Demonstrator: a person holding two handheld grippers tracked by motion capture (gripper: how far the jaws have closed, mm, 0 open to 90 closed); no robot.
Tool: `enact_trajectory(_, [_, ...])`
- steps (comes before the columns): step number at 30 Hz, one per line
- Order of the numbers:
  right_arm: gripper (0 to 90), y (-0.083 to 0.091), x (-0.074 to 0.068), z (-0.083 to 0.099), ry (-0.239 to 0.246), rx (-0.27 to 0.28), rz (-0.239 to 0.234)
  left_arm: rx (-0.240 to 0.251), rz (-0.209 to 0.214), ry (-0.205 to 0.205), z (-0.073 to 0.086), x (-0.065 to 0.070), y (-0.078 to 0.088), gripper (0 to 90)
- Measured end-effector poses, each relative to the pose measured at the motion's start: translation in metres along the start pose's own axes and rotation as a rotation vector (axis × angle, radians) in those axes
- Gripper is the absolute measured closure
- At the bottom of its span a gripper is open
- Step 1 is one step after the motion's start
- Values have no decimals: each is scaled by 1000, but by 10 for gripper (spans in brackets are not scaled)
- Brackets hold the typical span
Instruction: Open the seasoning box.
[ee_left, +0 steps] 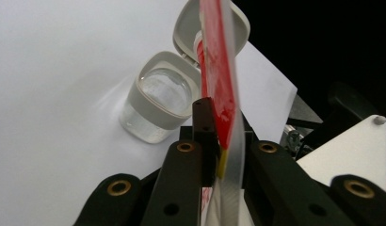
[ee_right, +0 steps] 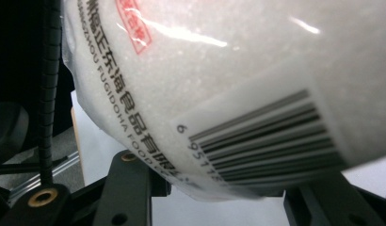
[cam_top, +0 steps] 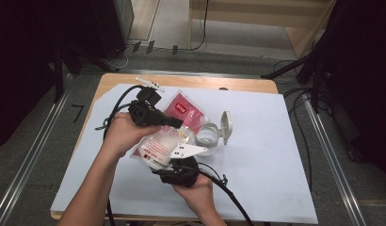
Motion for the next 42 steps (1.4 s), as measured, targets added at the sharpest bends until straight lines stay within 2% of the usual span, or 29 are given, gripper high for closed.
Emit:
enact_trajectory(3, [575,1,0,0,-9,8,-1,-10,-2,2,0,0,-2,839])
enact_trajectory(5, [579,2,3,2,-51,32,-33,-32,-14,-7,1,-1,-3,822])
enact_trajectory(6, [579,2,3,2,-51,32,-33,-32,-14,-7,1,-1,-3,820])
enact_trajectory(7, [579,3,4,3,-68,44,-45,-33,6,5,2,-2,-5,820])
enact_trajectory(12, [580,4,5,3,-92,52,-61,-67,19,21,3,-3,-7,791])
enact_trajectory(15, [580,4,6,4,-105,58,-70,-80,7,2,4,-3,-6,771])
enact_trajectory(16, [579,4,8,5,-125,70,-90,-82,-2,3,5,-2,-5,767])
enact_trajectory(19, [579,4,7,5,-119,69,-89,-102,-19,-8,5,-2,-5,785])
enact_trajectory(20, [578,4,6,5,-107,61,-73,-115,-12,4,5,-3,-6,817])
enact_trajectory(25, [565,4,4,4,-82,44,-38,-103,0,21,4,-3,-7,877])
enact_trajectory(26, [519,3,2,1,-65,27,-13,-102,-18,18,4,-1,-7,883])
enact_trajectory(27, [519,3,2,1,-65,27,-13,-102,-18,18,4,-1,-7,885])
enact_trajectory(28, [486,1,0,0,-45,18,13,-101,-44,33,2,1,-7,889])
enact_trajectory(31, [482,-1,-5,-2,-24,11,41,-100,-55,48,1,3,-7,895])
enact_trajectory(34, [536,-5,-10,-4,3,-22,75,-138,-69,50,1,10,-11,895])
enact_trajectory(35, [573,-5,-10,-3,-2,-27,75,-142,-68,44,1,10,-12,892])
enact_trajectory(39, [601,-4,-8,-2,-41,-10,38,-134,-37,36,0,9,-10,856])
enact_trajectory(40, [604,-3,-7,-2,-48,-3,29,-137,-19,56,0,8,-10,839])
enact_trajectory(41, [607,-3,-6,-2,-63,5,12,-150,-7,55,0,6,-8,815])
enact_trajectory(42, [609,-2,-5,-1,-74,11,-2,-132,-15,65,1,6,-8,809])
Point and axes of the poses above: each handheld gripper's, and its own axes: y roughly backward along the jaws, z roughly out of its underside, x roughly to its right, the point moved 1 cm from there along -y, roughly forward along the jaws, and after that the axes turned 9 degrees about -z, right-handed, at the moved point
